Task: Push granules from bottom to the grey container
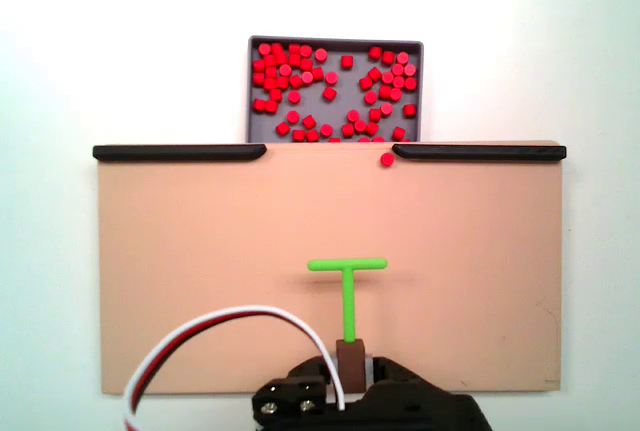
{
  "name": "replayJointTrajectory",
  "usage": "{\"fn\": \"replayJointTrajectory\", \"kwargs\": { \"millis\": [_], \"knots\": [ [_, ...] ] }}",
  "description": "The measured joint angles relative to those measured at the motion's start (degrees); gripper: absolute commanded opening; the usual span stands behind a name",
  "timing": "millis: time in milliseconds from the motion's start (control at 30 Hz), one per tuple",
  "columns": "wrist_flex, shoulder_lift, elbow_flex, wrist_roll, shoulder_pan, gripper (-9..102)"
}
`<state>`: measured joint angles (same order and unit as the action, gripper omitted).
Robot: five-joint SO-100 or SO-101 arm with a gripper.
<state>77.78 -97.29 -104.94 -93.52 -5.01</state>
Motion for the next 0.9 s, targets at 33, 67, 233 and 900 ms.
{"fn": "replayJointTrajectory", "kwargs": {
  "millis": [33, 67, 233, 900],
  "knots": [
    [-0.2, 0.5, 0.3, 0.0, 0.0, 0],
    [-0.8, 1.0, 0.4, 0.0, 0.0, 0],
    [-5.1, 4.2, 0.6, 0.0, -0.4, 0],
    [-10.4, 8.3, 0.6, 0.0, -1.4, 0]
  ]
}}
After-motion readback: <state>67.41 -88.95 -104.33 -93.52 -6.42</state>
